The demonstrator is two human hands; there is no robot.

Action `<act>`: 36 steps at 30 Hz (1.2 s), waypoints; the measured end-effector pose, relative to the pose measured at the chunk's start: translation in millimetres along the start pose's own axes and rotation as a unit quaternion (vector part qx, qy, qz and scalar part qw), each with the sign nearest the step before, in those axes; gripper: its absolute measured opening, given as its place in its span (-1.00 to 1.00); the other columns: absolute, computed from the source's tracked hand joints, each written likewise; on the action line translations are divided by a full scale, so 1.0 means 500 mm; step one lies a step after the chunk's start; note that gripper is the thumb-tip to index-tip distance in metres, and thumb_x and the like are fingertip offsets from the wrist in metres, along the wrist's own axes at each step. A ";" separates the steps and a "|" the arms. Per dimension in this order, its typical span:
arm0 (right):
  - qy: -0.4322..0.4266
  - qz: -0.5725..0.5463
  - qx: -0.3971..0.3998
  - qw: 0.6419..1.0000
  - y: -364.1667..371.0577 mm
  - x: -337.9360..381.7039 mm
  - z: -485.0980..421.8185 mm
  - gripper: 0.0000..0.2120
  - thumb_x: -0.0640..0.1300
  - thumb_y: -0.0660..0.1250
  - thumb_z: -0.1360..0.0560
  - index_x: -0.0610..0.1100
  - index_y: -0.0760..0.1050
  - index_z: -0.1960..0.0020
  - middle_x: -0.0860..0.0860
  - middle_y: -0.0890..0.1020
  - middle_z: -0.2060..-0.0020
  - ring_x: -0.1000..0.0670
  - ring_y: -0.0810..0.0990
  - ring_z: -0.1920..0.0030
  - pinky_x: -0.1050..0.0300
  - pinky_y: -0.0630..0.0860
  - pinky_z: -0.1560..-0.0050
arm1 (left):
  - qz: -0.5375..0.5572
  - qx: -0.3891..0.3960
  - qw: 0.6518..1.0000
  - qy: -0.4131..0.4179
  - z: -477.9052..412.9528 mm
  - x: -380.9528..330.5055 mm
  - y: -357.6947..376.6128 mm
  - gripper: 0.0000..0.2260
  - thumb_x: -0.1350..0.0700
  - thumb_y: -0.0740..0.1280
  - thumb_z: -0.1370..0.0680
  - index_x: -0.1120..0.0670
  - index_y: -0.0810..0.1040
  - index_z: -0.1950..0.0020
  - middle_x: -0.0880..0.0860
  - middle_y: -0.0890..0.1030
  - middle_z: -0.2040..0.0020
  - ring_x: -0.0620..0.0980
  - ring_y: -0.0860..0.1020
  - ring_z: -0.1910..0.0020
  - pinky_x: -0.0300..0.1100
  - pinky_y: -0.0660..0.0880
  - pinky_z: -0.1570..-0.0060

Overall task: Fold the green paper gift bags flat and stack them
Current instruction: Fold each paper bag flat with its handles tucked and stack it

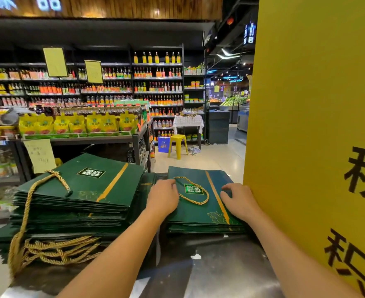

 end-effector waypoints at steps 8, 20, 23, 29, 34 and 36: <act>-0.100 0.044 0.064 0.992 0.054 0.068 -0.049 -0.49 0.07 0.05 -0.71 -0.02 0.17 -0.63 -0.09 0.20 -0.60 -0.10 0.07 -0.61 -0.05 0.05 -0.59 | -0.207 0.079 0.969 0.111 -0.020 -0.087 0.059 -0.48 -0.13 -0.06 -0.71 -0.13 -0.07 -0.67 0.11 -0.12 -0.68 0.20 -0.18 -0.64 0.16 -0.19 -0.58; -0.045 0.144 0.200 0.968 0.172 0.007 -0.054 -0.43 0.23 -0.21 -0.69 0.12 -0.14 -0.65 -0.08 -0.12 -0.65 -0.11 -0.15 -0.64 -0.16 -0.15 -0.58 | -0.233 0.167 0.957 0.046 -0.014 -0.040 0.172 -0.49 -0.17 -0.16 -0.69 -0.19 -0.11 -0.66 0.08 -0.16 -0.67 0.27 -0.27 -0.61 0.21 -0.29 -0.56; -0.062 0.164 0.185 0.967 0.162 0.014 -0.055 -0.44 0.21 -0.19 -0.69 0.08 -0.06 -0.66 -0.10 -0.01 -0.65 -0.14 -0.04 -0.63 -0.21 -0.03 -0.58 | -0.231 0.157 0.959 0.043 -0.010 -0.045 0.161 -0.49 -0.17 -0.15 -0.69 -0.18 -0.07 -0.66 0.08 -0.12 -0.68 0.27 -0.23 -0.62 0.22 -0.25 -0.56; -0.092 0.088 0.032 0.991 0.043 0.104 -0.026 -0.60 0.17 0.10 -0.68 -0.06 0.56 -0.24 -0.04 0.63 -0.11 -0.09 0.59 -0.14 -0.09 0.52 -0.15 | -0.238 0.063 0.966 0.076 0.017 -0.093 0.043 -0.55 -0.12 -0.01 -0.70 0.06 0.39 -0.49 0.18 0.44 -0.44 0.21 0.36 -0.43 0.10 0.28 -0.39; -0.098 -0.110 0.015 0.989 0.000 0.249 0.027 -0.72 0.03 0.25 -0.62 -0.12 0.63 0.07 0.00 0.67 0.21 -0.02 0.61 0.15 -0.01 0.55 0.05 | -0.306 -0.041 0.948 0.080 0.059 -0.091 -0.170 -0.68 -0.08 0.13 -0.67 0.09 0.49 -0.26 0.13 0.58 -0.19 0.18 0.51 -0.23 0.05 0.37 -0.21; -0.084 -0.195 0.046 0.976 0.009 0.309 0.051 -0.64 0.03 0.29 -0.59 -0.28 0.60 0.09 -0.07 0.61 0.31 0.00 0.56 0.29 0.05 0.50 0.17 | -0.291 -0.059 0.954 0.043 0.073 -0.045 -0.253 -0.72 -0.07 0.17 -0.65 0.08 0.51 -0.18 0.11 0.60 -0.15 0.18 0.53 -0.19 0.03 0.39 -0.17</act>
Point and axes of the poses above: each hand's wrist, its own z-axis away from the middle knuckle, its own y-axis out of the palm, x = y × z, the point moved 9 cm from there along -z, towards the middle knuckle
